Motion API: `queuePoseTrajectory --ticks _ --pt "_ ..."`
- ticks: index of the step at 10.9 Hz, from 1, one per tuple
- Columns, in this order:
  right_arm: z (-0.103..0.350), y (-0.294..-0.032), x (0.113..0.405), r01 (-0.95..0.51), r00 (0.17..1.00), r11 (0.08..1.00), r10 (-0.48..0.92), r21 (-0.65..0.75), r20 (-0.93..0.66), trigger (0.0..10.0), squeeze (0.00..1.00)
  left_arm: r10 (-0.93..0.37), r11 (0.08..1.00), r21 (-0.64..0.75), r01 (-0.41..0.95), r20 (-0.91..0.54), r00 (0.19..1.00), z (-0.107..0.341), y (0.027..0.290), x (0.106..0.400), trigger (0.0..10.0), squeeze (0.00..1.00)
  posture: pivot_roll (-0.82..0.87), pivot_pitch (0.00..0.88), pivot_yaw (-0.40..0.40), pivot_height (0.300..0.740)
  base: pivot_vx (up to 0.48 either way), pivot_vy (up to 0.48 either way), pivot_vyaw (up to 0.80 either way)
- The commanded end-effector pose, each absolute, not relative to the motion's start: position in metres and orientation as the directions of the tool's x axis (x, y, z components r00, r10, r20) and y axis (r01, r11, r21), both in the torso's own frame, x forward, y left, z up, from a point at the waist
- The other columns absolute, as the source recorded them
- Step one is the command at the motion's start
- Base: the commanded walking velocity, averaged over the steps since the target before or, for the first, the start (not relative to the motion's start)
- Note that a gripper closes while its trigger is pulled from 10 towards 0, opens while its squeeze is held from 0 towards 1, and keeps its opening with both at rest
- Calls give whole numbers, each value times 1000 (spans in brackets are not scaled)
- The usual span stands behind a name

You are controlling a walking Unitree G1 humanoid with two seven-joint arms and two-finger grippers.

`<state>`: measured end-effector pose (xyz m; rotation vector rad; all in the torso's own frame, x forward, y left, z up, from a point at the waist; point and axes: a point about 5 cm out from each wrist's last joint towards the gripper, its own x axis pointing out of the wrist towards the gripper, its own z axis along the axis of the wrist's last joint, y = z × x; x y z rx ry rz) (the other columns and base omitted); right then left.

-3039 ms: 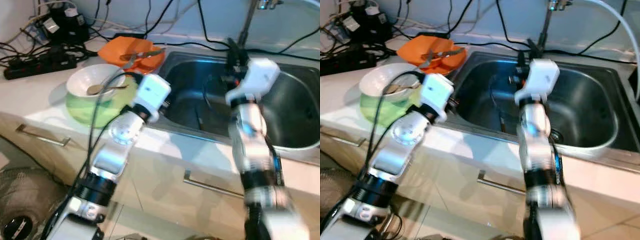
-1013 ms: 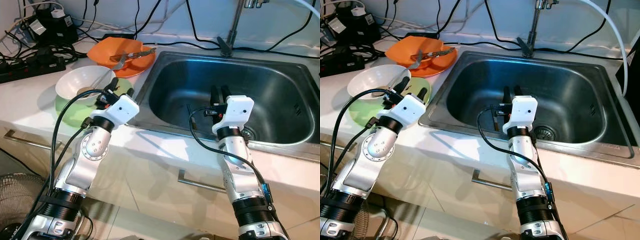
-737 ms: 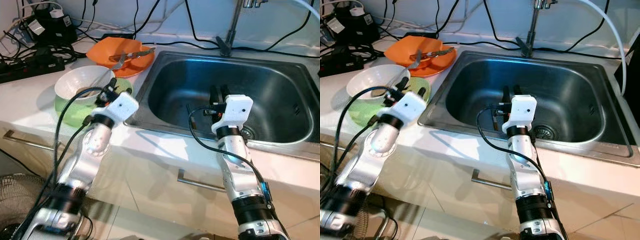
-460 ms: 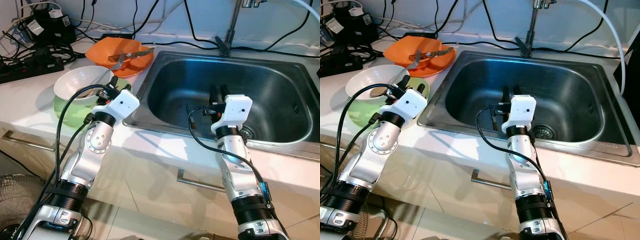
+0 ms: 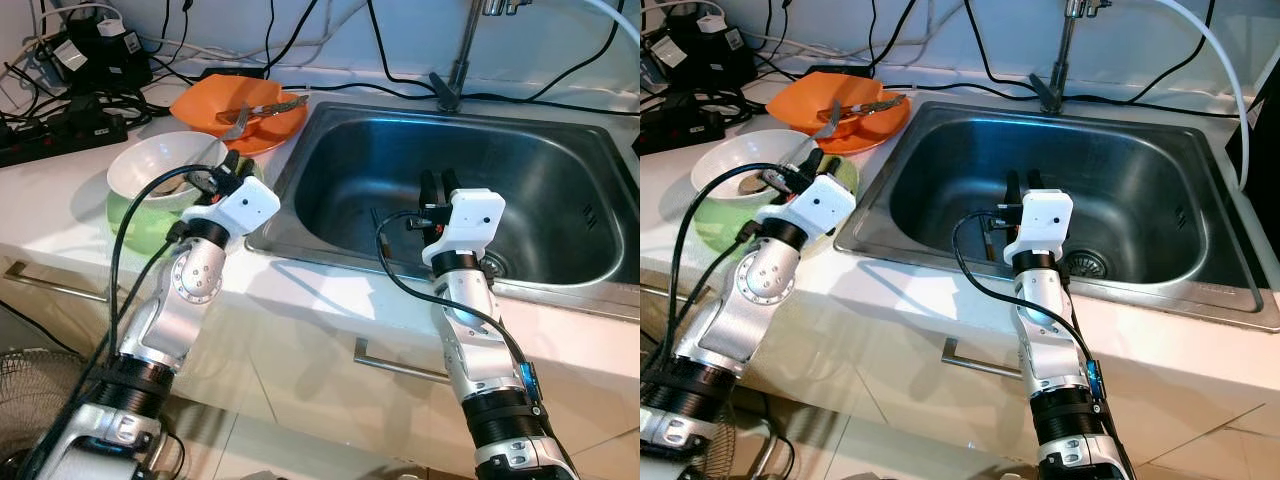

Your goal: Kitchen organization

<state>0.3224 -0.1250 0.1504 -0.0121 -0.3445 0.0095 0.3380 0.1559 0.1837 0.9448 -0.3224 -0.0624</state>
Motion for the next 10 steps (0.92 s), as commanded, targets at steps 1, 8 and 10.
queuePoseTrajectory --ticks 1,8,10 --pt "146 -125 324 -4 948 1000 7 -9 318 10000 0 -197 551 826 -119 267 943 189 155 340 0 0 24 33 67 740 0 0 0" --pt "145 -125 324 -4 948 1000 6 -6 319 10000 0 -390 587 727 -355 639 663 265 119 317 10000 0 29 30 63 740 0 0 0" --pt "146 -124 325 -5 947 1000 7 -6 322 10000 0 -412 763 607 -222 721 558 294 99 305 10000 0 26 27 62 740 0 0 0"
